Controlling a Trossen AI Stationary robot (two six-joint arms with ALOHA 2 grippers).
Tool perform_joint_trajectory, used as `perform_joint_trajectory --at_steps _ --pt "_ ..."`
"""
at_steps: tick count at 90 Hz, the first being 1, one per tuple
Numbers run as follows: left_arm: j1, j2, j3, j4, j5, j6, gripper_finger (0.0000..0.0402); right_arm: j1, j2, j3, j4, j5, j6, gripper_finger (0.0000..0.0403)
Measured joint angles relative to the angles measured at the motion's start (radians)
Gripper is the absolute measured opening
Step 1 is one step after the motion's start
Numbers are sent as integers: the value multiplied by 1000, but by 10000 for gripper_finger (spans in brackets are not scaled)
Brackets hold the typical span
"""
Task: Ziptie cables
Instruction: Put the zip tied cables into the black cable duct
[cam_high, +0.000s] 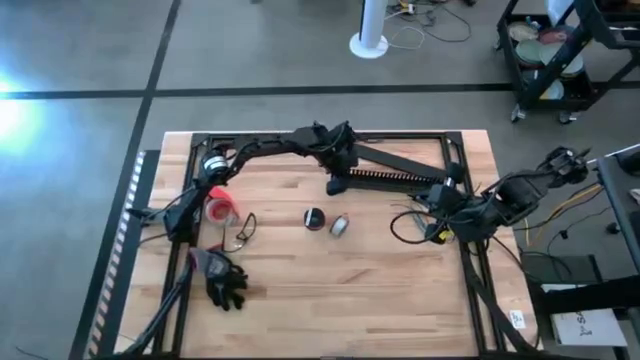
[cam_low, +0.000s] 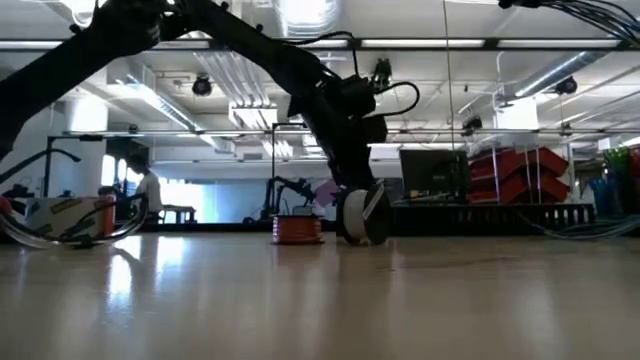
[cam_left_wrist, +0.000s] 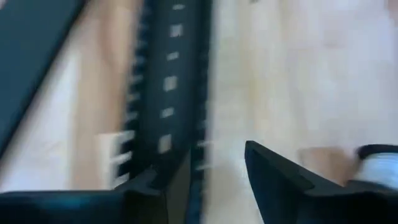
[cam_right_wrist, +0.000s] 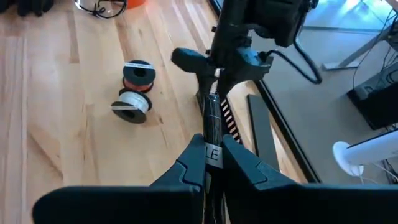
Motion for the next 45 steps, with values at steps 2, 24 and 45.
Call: perform_joint_trajectory --at_steps 2,24,45 --pt "-9 0 0 11 -34 0 130 0 0 0 0 0 0 13" --pt "-88 0 1 215 -311 -84 131 0 3 0 3 0 0 13" --pt "-88 36 5 272 -274 -246 162 0 10 0 20 -3 -2 13"
